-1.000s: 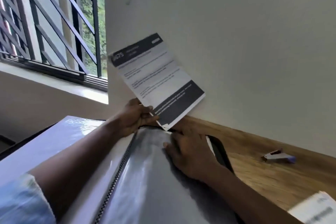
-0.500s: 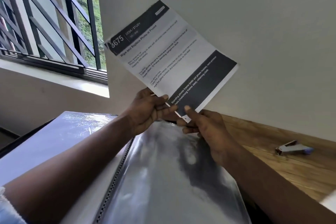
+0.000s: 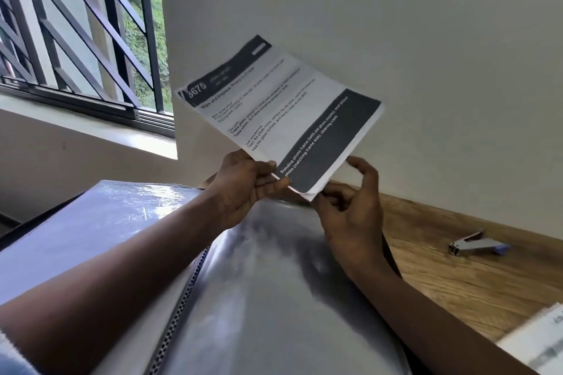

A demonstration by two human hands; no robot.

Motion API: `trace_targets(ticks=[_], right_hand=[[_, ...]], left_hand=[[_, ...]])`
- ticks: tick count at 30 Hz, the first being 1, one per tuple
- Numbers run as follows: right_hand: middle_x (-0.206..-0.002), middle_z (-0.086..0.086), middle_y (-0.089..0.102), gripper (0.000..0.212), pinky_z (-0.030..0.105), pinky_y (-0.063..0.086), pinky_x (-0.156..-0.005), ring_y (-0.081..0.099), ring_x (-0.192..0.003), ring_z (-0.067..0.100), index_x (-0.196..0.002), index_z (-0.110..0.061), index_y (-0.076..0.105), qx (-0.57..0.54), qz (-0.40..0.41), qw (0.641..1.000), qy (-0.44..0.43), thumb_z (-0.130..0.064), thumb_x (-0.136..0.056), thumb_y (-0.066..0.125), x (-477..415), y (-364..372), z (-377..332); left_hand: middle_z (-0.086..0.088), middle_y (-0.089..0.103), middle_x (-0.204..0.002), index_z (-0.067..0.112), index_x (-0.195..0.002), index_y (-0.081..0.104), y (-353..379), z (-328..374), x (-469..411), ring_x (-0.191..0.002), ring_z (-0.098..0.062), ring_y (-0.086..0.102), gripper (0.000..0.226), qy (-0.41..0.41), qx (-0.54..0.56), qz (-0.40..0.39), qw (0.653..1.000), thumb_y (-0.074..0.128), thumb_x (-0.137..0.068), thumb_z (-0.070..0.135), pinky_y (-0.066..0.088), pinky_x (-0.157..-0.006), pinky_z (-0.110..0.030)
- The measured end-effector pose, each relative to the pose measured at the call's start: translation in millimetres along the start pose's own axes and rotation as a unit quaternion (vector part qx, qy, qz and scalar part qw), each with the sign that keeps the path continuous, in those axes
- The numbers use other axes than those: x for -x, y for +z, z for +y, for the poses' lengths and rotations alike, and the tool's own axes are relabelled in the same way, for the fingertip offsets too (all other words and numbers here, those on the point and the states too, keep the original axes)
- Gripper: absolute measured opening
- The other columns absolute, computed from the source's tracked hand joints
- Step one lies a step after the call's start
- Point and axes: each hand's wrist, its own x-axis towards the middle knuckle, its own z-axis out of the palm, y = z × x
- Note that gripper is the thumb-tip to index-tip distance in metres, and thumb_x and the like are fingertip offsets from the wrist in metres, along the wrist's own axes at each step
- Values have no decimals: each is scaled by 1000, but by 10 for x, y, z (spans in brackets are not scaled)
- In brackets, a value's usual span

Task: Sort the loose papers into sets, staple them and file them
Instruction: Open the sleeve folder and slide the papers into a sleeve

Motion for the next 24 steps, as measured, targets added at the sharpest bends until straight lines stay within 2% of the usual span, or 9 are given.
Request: trace_targets(ticks=[2,5,7,9,12,15,16,20,24], right_hand=[[-90,-8,77,78,18,56,-77,74,-86,9,-150,-35,34,46,-8,996,-76,-5,-90,75,27,-45,-6],[-80,-6,71,63,22,55,-75,70,-79,14,-143,-30,51,96,-51,983,-149,3,-91,64,65,-51,-17],[-76,-5,67,42,24,54,-71,68,-76,14,-129,-27,64,92,-67,984,-133,-3,-95,64,86,-28,-44],[-78,-2,71,16,26,55,-71,71,-78,15,-115,-25,72,59,-71,991,-95,-22,-102,63,90,-4,-56],[-79,0,77,25,34,56,-74,74,-80,15,-93,-20,77,39,-72,996,-24,-37,-102,62,45,-1,1],[-82,1,79,6,26,55,-76,76,-82,16,-97,-18,80,-26,-80,996,24,-17,-94,75,12,-24,39],[-84,3,79,12,25,56,-76,76,-83,18,-100,-19,80,-37,-85,995,31,-11,-91,78,8,-30,55],[-87,0,78,27,28,58,-80,76,-88,18,-110,-25,79,-34,-90,995,34,-9,-88,80,12,-37,99],[-91,-12,79,18,40,62,-87,76,-89,9,-102,-26,80,22,-61,998,-11,-14,-90,78,7,-42,102]], left_hand=[[-21,74,-106,-12,-128,57,-18,-13,-14,-83,-34,77,33,-7,-3,18,1000,53,-95,-17,62,-61,-28],[-29,70,-121,-11,-129,56,-42,-26,-17,-99,-51,72,34,-10,-27,19,999,53,-95,-16,61,-60,-27],[-27,72,-119,-8,-128,58,-56,-19,-13,-95,-49,74,33,-4,-35,13,999,53,-96,-15,63,-62,-29],[-20,76,-106,-8,-126,60,-64,-12,-2,-83,-41,76,31,4,-43,5,999,53,-96,-14,64,-67,-31],[-16,74,-96,-7,-124,61,-59,-26,10,-79,-37,74,29,13,-59,-3,998,54,-97,-13,64,-67,-31],[-15,73,-95,-5,-122,62,-45,-33,17,-76,-33,74,28,17,-62,-6,998,54,-97,-14,63,-65,-30],[-13,73,-92,-5,-122,63,-46,-31,12,-74,-31,74,28,15,-61,-3,998,54,-97,-14,63,-64,-30],[-8,70,-82,-4,-117,63,-60,-37,-2,-70,-28,73,26,2,-63,9,998,54,-95,-16,62,-62,-29],[-18,69,-100,-6,-121,62,-69,-60,-7,-80,-34,73,27,-12,-74,4,997,56,-95,-14,62,-64,-30]])
